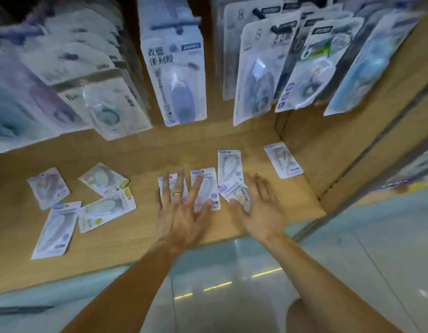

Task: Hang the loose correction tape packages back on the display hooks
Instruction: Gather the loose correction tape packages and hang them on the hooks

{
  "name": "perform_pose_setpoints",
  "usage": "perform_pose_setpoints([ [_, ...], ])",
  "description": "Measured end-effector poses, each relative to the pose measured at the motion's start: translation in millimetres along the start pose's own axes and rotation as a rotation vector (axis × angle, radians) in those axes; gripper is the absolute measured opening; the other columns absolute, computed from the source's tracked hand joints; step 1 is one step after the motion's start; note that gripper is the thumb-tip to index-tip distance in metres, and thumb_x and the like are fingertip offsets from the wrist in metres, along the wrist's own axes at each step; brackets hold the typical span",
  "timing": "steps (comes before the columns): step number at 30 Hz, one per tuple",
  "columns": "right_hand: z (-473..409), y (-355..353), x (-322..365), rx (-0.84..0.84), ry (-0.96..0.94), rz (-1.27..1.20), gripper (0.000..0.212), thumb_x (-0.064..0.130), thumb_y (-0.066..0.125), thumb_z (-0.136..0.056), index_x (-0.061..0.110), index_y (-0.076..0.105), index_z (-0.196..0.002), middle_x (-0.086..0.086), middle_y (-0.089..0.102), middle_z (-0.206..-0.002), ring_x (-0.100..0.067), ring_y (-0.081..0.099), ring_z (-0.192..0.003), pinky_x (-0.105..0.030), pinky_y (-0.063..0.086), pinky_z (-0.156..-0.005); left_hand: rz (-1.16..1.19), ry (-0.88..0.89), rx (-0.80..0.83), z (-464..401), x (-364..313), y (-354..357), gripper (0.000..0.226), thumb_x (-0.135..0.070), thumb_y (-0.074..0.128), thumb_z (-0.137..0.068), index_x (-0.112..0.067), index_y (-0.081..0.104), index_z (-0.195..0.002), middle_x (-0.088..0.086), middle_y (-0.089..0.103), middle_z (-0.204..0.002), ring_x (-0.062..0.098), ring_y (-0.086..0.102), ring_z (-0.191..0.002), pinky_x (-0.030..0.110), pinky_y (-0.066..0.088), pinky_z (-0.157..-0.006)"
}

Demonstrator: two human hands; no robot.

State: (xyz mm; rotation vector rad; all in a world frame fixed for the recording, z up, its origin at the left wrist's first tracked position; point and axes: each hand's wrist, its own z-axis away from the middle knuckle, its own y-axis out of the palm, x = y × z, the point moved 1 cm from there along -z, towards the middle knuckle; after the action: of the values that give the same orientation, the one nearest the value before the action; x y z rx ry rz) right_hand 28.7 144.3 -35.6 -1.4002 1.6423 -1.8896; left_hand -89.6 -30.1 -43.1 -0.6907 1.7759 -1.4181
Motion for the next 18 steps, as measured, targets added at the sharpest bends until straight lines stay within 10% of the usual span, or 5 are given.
perform_pose_setpoints([
  [9,-4,42,-19,-0.147,-0.038,0.045,0.068,0.056,0.042,-0.096,0.010,0.049,-0.146,-0.009,0.045,-0.158,-0.030,0.033,-0.152,-0.044,0.024,-0.125,0.095,0.026,-0.051,3,4,15,0.073,-0.074,0.027,-0.100,-0.044,0.014,-0.165,-0.001,0.007,-0.176,0.026,-0.006,-0.163,0.046,0.004,-0.132],
  [18,-51,-20,-19,-0.386,0.026,-0.119,0.041,0.031,0.065,-0.098,0.009,0.052,-0.130,-0.011,0.056,-0.136,-0.033,0.053,-0.121,-0.046,0.044,-0.100,0.343,-0.247,-0.314,11,22,16,0.039,-0.010,0.073,-0.093,0.013,0.062,-0.122,0.031,0.063,-0.130,0.047,0.056,-0.131,0.041,0.038,-0.111],
])
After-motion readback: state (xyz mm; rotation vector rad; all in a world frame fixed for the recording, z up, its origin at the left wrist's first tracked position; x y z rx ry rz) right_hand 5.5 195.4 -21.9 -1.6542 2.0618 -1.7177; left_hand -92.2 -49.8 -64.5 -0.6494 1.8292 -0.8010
